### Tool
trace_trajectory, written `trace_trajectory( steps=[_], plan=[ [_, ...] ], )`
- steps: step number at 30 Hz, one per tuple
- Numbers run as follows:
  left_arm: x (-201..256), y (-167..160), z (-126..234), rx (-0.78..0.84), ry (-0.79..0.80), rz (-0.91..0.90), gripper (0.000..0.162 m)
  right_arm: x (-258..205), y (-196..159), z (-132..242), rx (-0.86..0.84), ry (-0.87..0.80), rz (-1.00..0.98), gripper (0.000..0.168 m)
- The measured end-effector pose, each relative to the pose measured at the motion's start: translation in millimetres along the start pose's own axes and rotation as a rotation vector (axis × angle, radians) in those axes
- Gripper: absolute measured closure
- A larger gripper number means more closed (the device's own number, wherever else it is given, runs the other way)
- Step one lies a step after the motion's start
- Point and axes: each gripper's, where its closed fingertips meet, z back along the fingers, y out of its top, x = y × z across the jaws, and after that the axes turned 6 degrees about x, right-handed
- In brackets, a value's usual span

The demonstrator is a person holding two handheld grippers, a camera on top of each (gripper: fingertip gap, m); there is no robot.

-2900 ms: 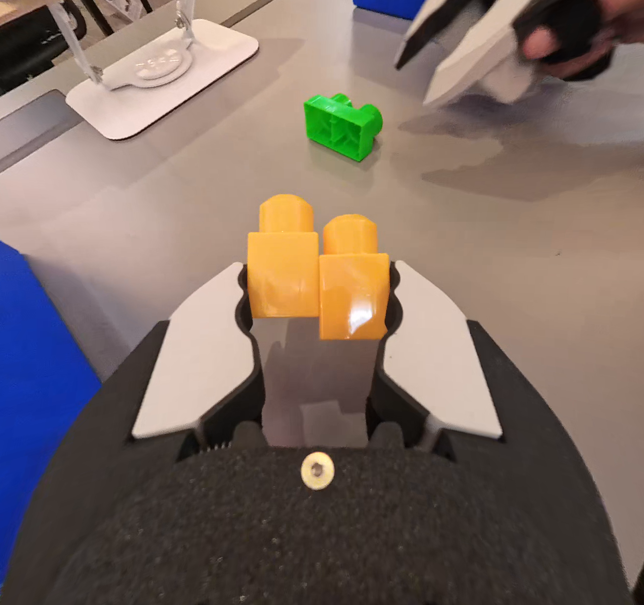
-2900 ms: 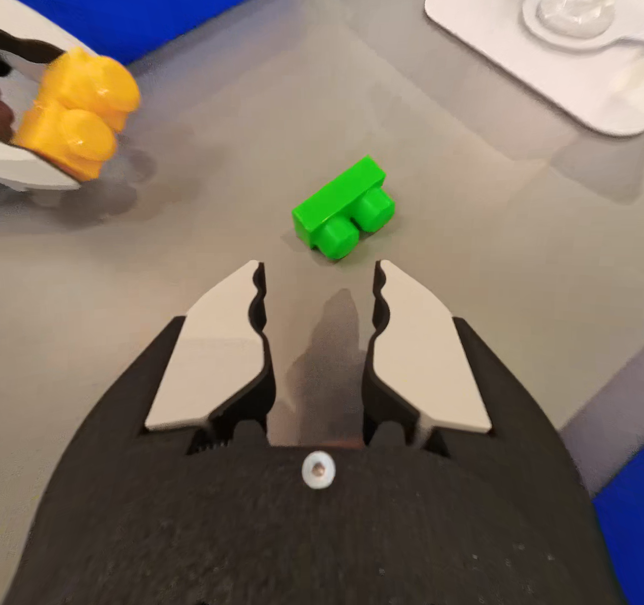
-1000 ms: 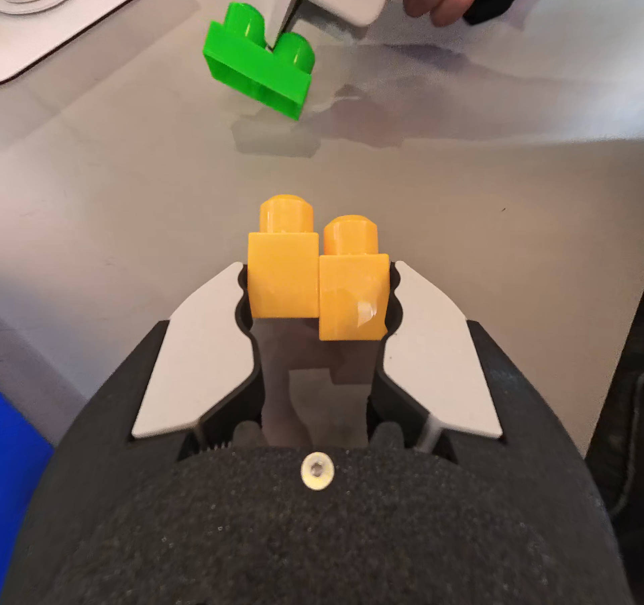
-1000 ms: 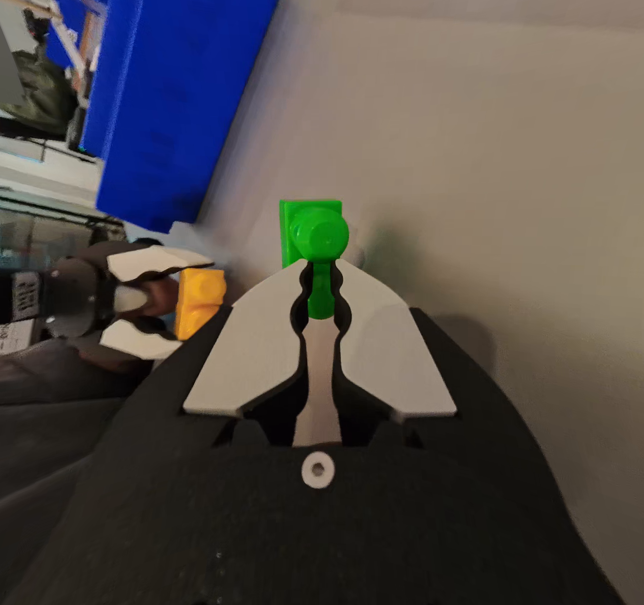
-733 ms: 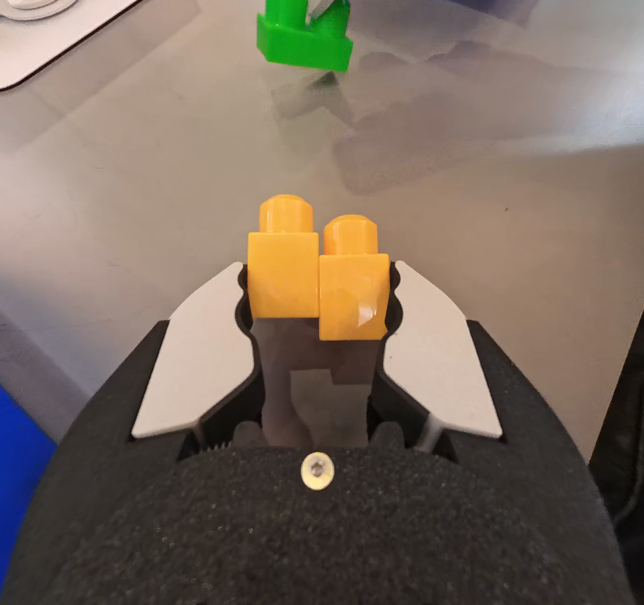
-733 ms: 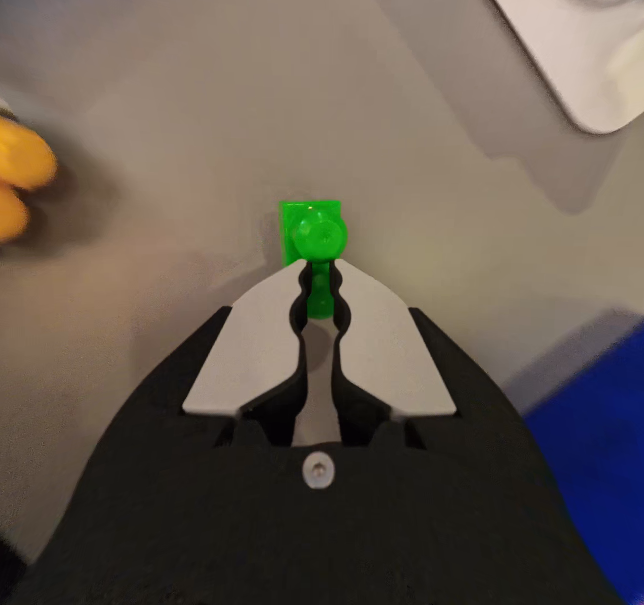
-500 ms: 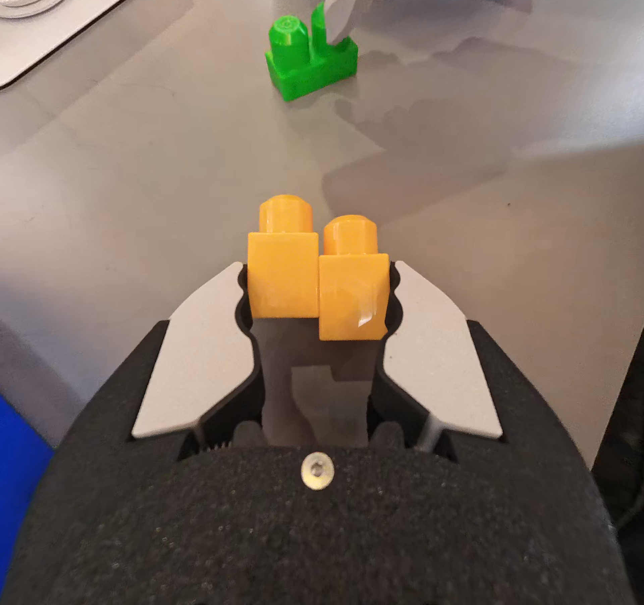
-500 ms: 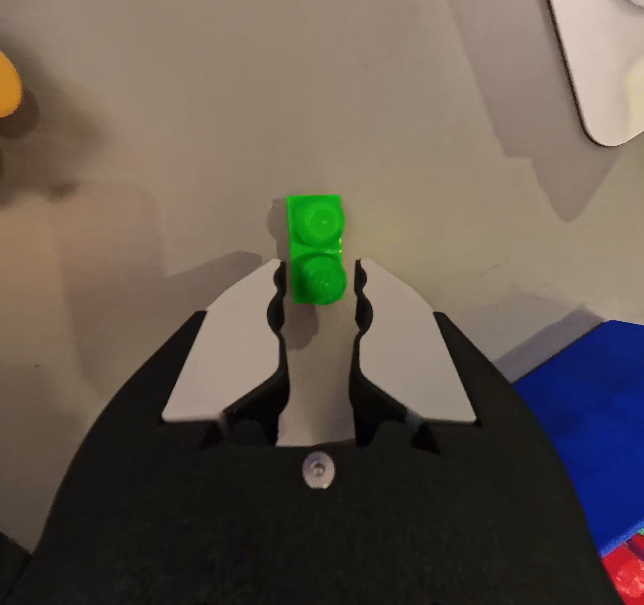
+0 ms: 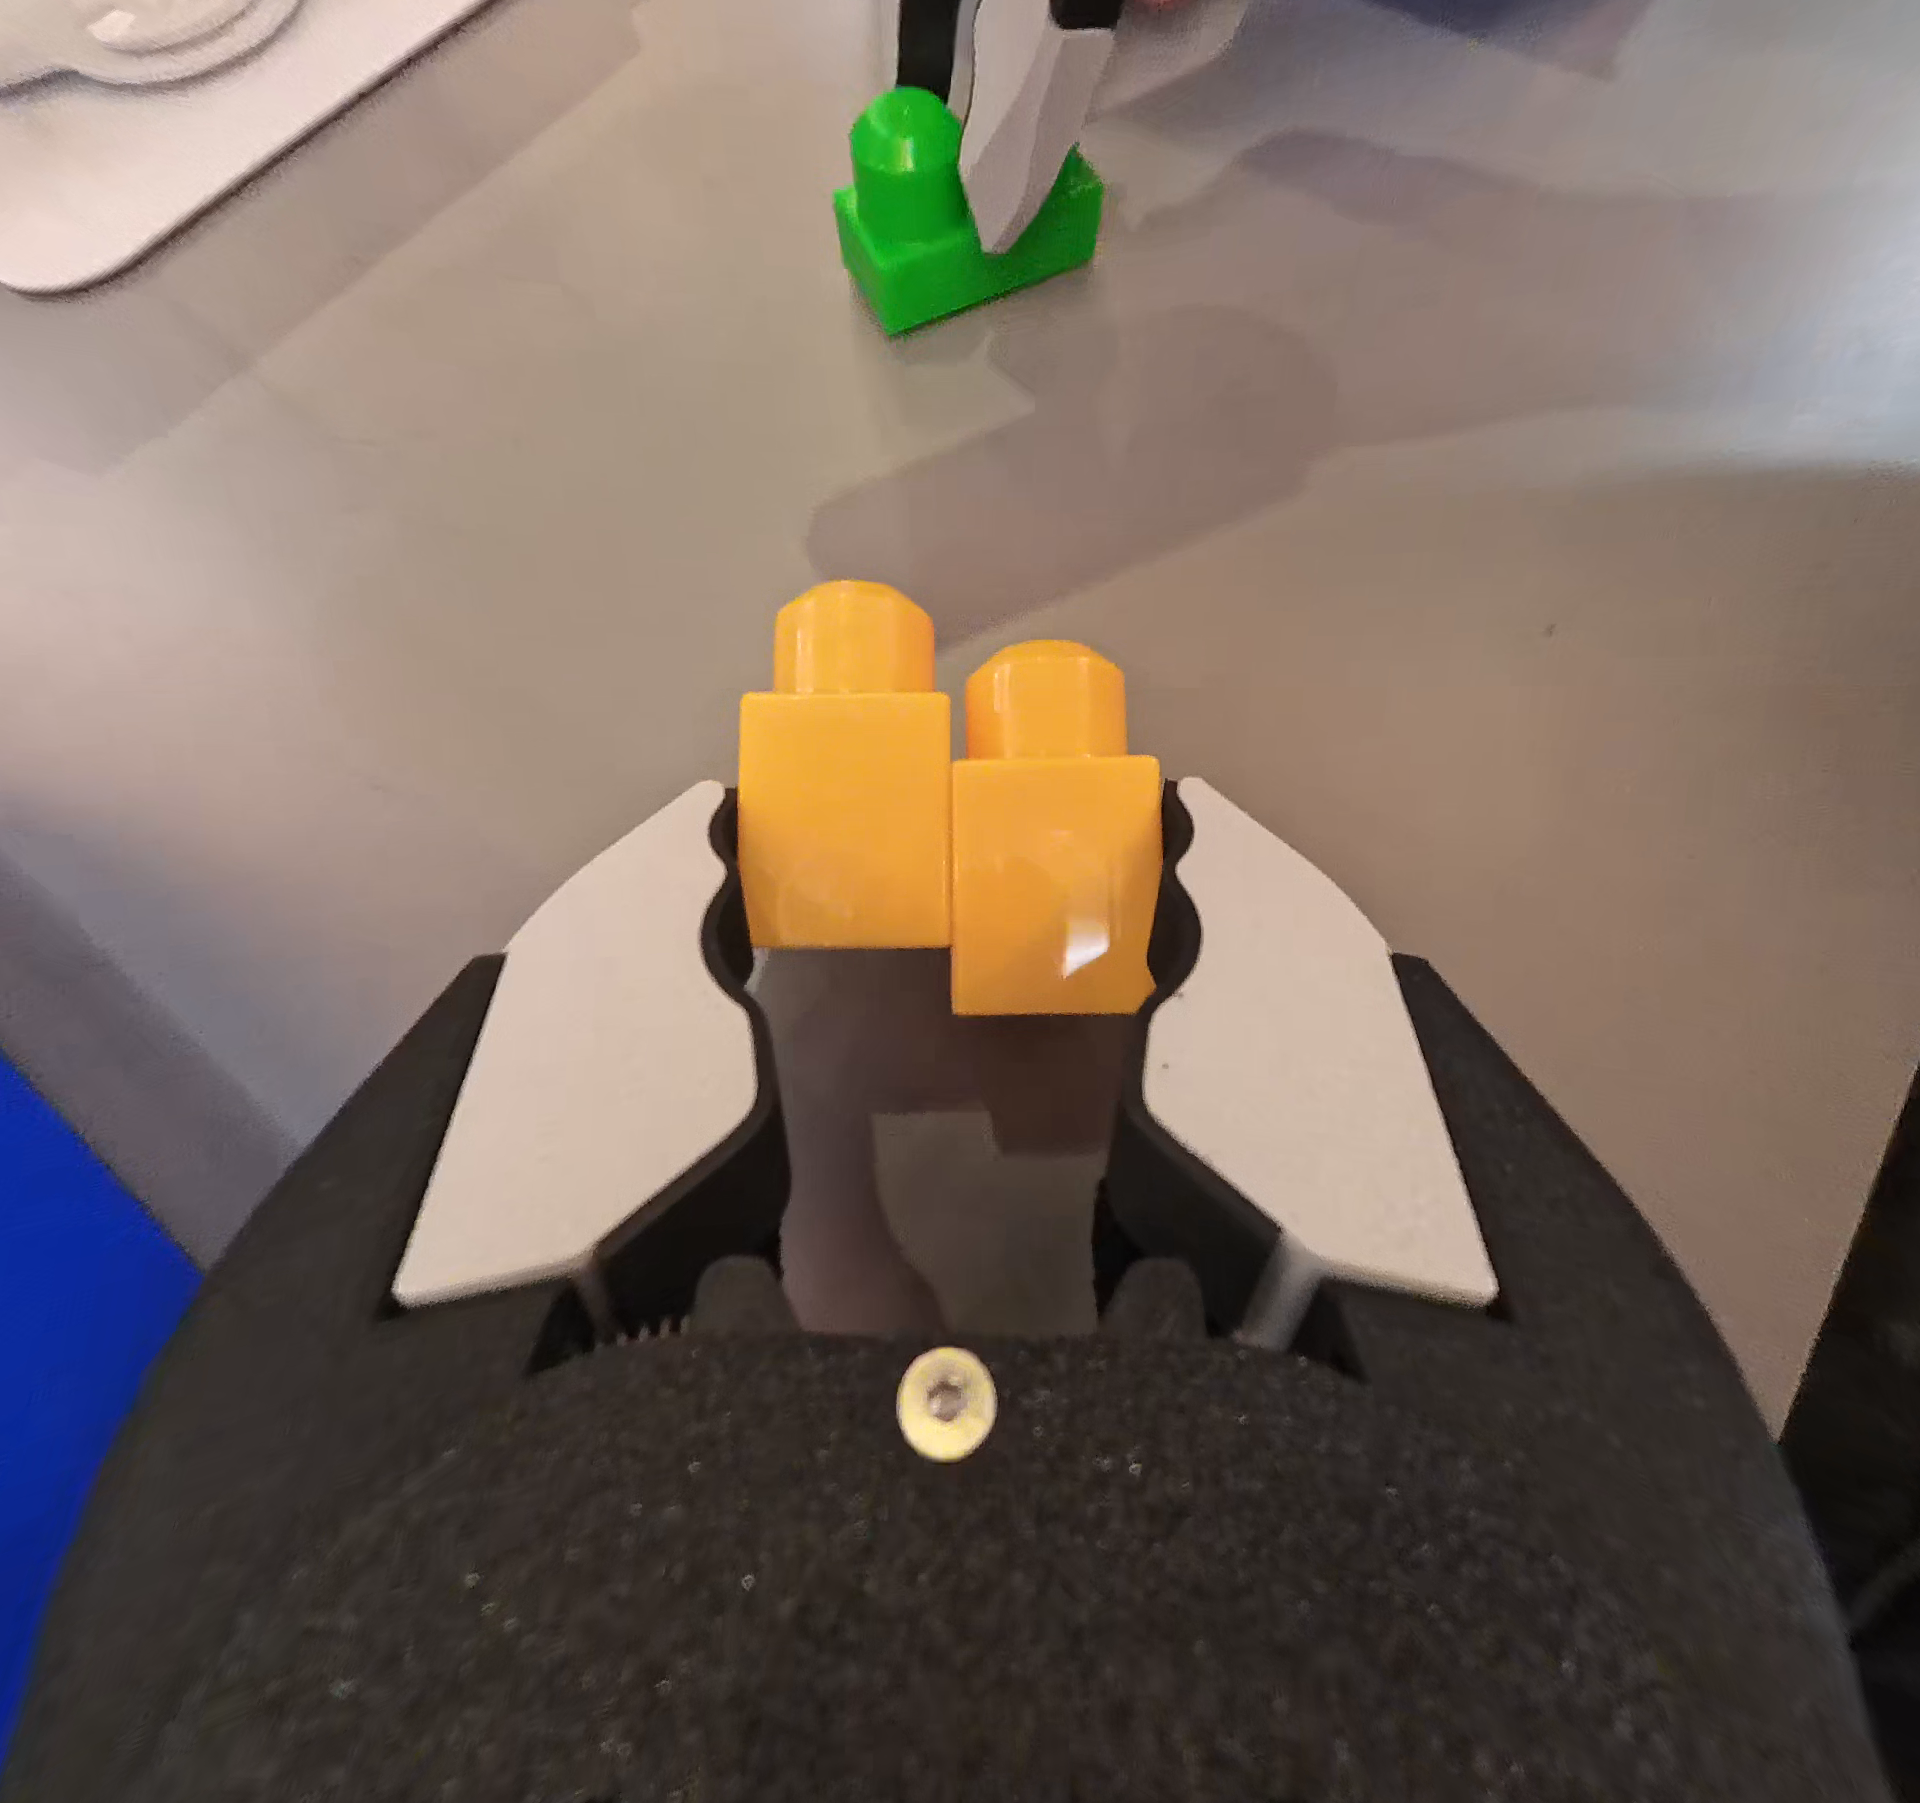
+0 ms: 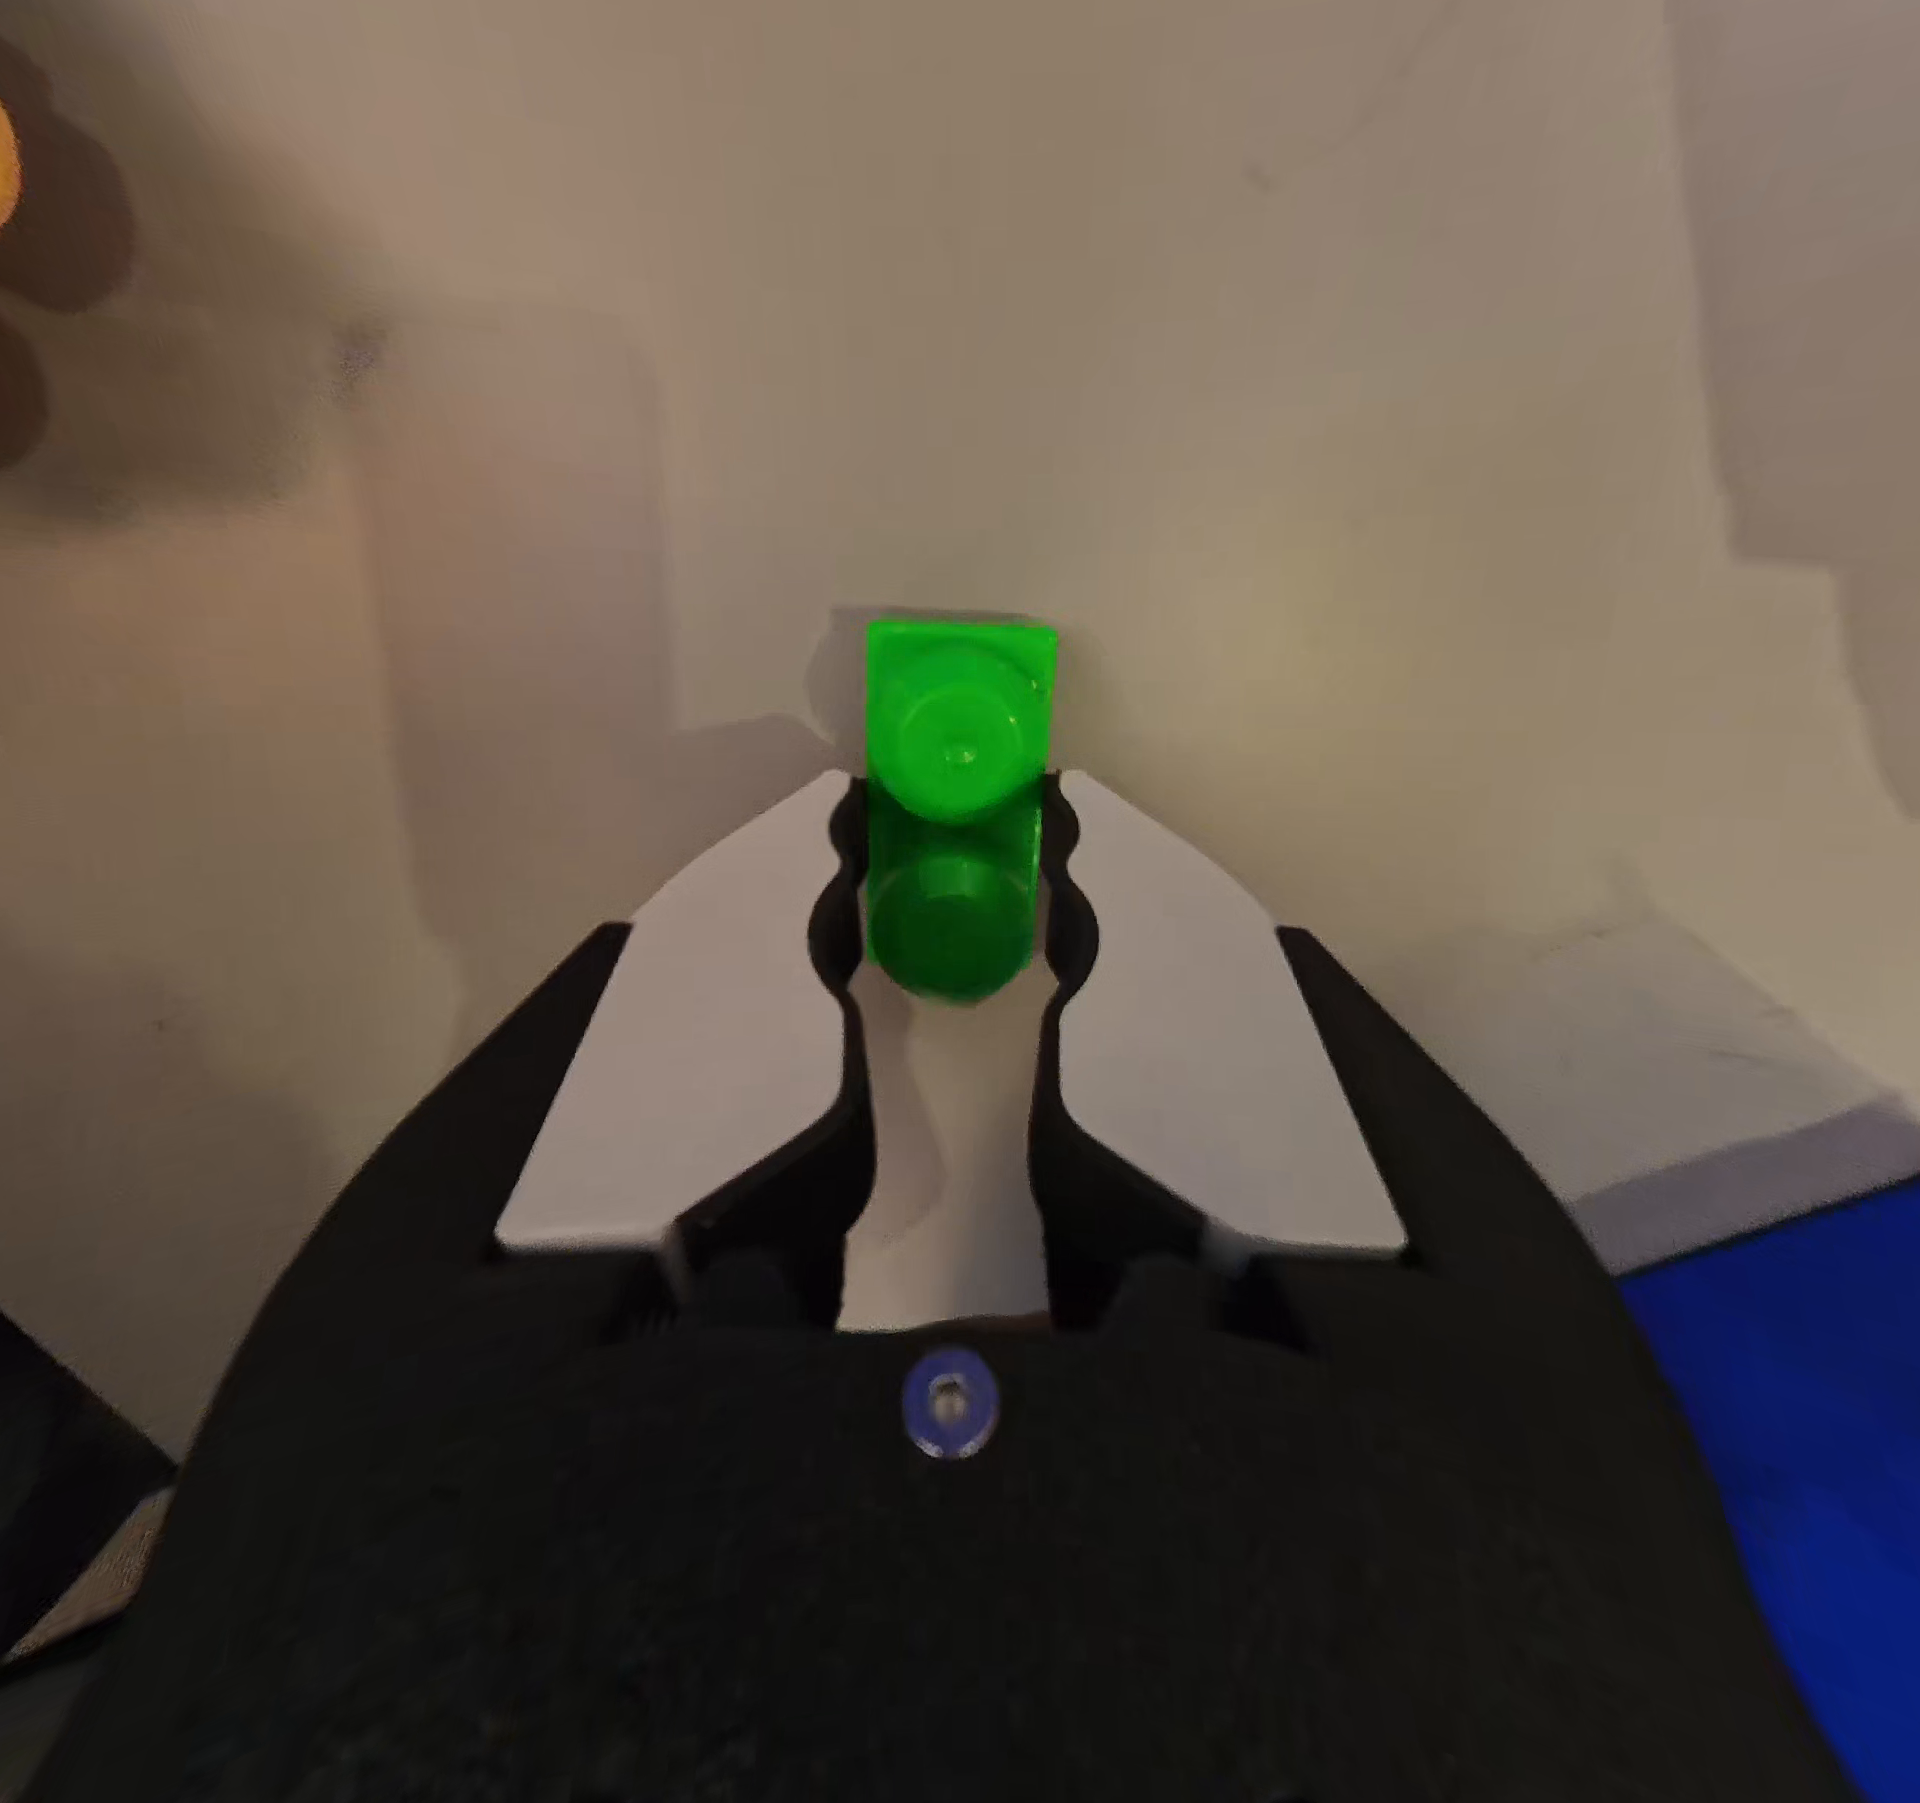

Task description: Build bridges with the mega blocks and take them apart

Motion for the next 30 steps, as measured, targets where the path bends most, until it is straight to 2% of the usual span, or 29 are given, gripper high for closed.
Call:
trace_trajectory(
  steps=[2,3,6,7,9,12,14,19,25,27,30],
  plan=[
    [-1.7,8.1,1.4,0.04,0.0,-0.009,0.087,-1.5,11.5,14.0,0.12,0.023,-0.052,0.137],
    [-2.7,12.4,2.2,0.059,0.0,-0.02,0.087,-7.2,22.5,27.3,0.234,0.075,-0.116,0.137],
    [-8.0,26.8,4.9,0.118,0.024,-0.097,0.087,-35.6,54.2,83.3,0.642,0.401,-0.391,0.137],
    [-10.3,33.1,5.9,0.137,0.041,-0.137,0.087,-42.7,58.1,98.2,0.737,0.502,-0.464,0.137],
    [-13.5,47.5,6.7,0.166,0.067,-0.221,0.087,-52.8,59.6,108.4,0.839,0.601,-0.553,0.137],
    [-15.1,68.8,1.9,0.166,0.095,-0.37,0.087,-74.2,63.3,99.8,0.883,0.688,-0.607,0.137],
    [-12.8,79.4,-4.2,0.148,0.093,-0.453,0.087,-76.8,63.6,89.7,0.884,0.66,-0.61,0.137],
    [-4.7,96.2,-14.5,0.136,0.05,-0.516,0.087,-81.6,63.2,90.0,0.908,0.68,-0.595,0.137],
    [5.9,95.6,-20.3,0.133,-0.022,-0.533,0.087,-87.7,50.9,90.8,0.854,0.707,-0.498,0.137],
    [8.1,90.5,-25.3,0.104,-0.028,-0.557,0.088,-87.6,46.7,85.7,0.802,0.661,-0.464,0.137],
    [8.3,89.1,-29.4,0.097,-0.034,-0.564,0.088,-86.0,44.7,83.5,0.771,0.678,-0.473,0.137]
  ],
)
